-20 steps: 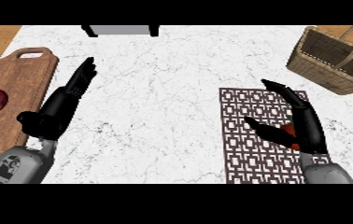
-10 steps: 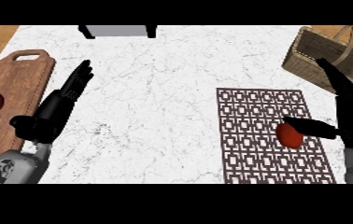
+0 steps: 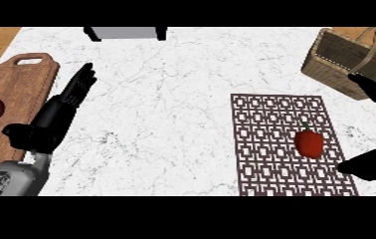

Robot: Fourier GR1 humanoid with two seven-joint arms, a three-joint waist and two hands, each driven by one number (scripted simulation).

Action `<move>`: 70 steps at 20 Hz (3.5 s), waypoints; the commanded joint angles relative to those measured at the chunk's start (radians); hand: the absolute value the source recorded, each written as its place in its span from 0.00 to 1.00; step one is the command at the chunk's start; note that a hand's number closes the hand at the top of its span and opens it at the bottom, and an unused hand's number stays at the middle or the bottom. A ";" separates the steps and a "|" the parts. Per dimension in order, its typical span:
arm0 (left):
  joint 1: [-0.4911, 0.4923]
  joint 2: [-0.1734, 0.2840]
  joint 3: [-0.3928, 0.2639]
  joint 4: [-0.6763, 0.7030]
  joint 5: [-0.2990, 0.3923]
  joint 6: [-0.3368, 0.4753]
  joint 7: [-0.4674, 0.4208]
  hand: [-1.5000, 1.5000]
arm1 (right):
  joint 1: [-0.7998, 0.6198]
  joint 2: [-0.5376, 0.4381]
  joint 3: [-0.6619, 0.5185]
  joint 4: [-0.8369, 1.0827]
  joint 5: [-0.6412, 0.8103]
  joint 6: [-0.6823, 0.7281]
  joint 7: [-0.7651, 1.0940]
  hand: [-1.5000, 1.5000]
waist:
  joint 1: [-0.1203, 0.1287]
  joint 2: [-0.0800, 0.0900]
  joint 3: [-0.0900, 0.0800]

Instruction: Pick the bell pepper from the placemat and place it in the basket

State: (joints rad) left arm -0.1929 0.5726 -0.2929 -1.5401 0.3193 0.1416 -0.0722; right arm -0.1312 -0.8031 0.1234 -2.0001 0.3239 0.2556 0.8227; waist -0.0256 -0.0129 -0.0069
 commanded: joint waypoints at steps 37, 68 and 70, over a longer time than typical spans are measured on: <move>-0.012 -0.203 0.210 0.004 -0.194 -0.202 0.070 0.50 | 0.163 0.334 -0.202 0.149 0.275 0.017 -0.349 0.00 | 0.025 0.013 0.007; 0.045 -0.355 0.292 -0.007 -0.365 -0.307 0.030 0.50 | 0.163 0.537 -0.145 0.298 0.574 -0.002 -0.410 0.00 | 0.024 0.013 0.007; 0.048 -0.332 0.327 -0.060 -0.326 -0.334 0.088 0.50 | 0.107 0.526 -0.157 0.371 0.589 0.008 -0.407 0.00 | 0.027 0.013 0.007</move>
State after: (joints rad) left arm -0.1617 0.2350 0.0056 -1.5836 -0.0182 -0.1643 0.0135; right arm -0.0016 -0.2892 -0.0384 -1.6957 0.8751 0.2767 0.4237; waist -0.0002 0.0000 -0.0001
